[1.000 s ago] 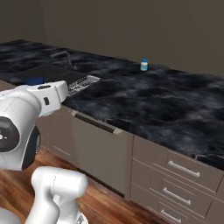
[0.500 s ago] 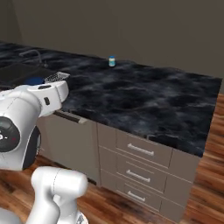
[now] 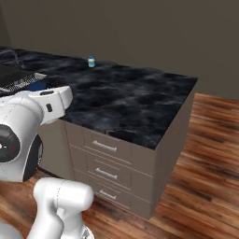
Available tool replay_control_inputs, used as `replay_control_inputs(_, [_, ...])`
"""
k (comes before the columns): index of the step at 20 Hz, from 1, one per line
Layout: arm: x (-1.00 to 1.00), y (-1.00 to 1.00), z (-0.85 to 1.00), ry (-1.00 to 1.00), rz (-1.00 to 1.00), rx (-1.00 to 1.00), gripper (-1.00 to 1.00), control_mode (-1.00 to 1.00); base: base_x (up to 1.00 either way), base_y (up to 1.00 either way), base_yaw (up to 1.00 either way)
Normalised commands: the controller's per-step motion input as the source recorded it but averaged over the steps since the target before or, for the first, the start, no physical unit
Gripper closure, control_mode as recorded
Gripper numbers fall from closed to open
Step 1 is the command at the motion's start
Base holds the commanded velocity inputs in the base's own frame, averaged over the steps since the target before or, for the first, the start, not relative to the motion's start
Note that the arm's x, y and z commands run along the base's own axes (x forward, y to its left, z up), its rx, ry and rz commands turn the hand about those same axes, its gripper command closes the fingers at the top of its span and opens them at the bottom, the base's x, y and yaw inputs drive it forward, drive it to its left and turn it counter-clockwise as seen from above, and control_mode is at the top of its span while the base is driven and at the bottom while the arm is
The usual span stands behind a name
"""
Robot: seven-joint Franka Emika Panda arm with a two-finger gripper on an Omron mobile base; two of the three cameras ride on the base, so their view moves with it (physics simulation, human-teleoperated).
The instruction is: The dining table condiment station is running low on mayonnaise. Refill the condiment station by opening the cabinet and taking the mayonnaise from the cabinet and placing it on the dining table.
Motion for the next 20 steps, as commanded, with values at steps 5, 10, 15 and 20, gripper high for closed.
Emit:
replay_control_inputs(5, [0.0,0.0,0.0,0.0,0.0,0.0,1.0,1.0,0.24,-1.0,0.0])
replay_control_inputs(10, [0.0,0.0,0.0,0.0,0.0,0.0,1.0,1.0,0.6,-1.0,0.03])
replay_control_inputs(15, [0.0,0.0,0.0,0.0,0.0,0.0,1.0,1.0,0.56,-1.0,0.05])
replay_control_inputs(20, [0.0,0.0,0.0,0.0,0.0,0.0,1.0,1.0,0.58,-1.0,0.07])
